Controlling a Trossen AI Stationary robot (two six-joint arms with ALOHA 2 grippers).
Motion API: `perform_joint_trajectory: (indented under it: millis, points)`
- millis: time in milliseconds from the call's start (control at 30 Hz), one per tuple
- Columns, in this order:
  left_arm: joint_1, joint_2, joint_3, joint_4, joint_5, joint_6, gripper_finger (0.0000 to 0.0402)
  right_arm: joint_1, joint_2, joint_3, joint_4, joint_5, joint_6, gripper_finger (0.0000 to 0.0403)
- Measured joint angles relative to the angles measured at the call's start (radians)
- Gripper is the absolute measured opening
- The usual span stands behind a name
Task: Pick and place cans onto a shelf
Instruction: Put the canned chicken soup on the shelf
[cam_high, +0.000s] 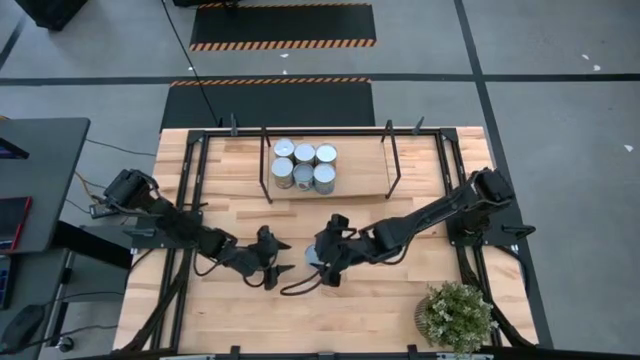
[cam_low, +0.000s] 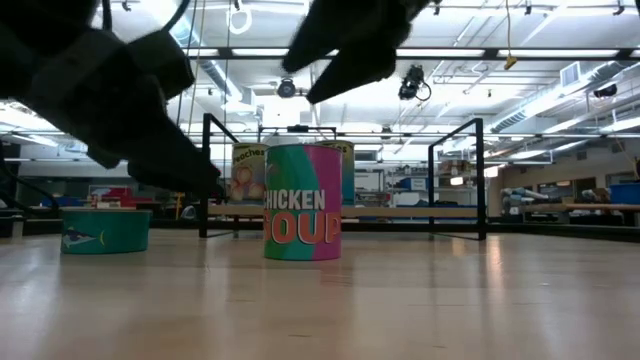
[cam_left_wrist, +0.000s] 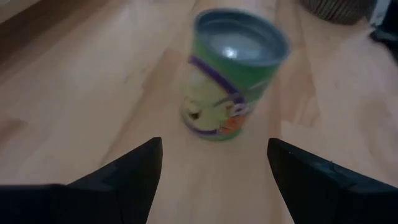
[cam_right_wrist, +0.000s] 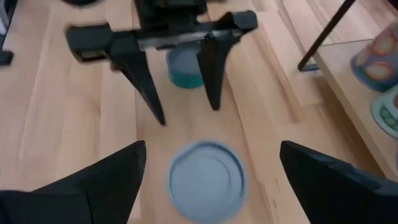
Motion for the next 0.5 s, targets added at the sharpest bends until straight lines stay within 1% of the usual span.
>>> perform_joint_trajectory:
  millis: [167,300,400,500]
  points:
    - [0.033,0.013,-0.002,-0.001,-0.003,0.004,0.0295,-0.003,0.095,0.087,-0.027,0.018,0.026,0.0377]
    - [0.043,0.013,-0.003,-0.003,-0.001,0.0,0.0295,-0.004,0.161,0.184,-0.099,0.094,0.07,0.0378]
    - [0.035,0.013,-0.002,-0.005,0.031,-0.007,0.0295,-0.007,0.212,0.263,-0.189,0.105,0.097,0.0378]
    - [0.033,0.013,-0.002,-0.016,0.091,-0.03,0.0295,-0.009,0.263,0.342,-0.287,0.102,0.124,0.0378]
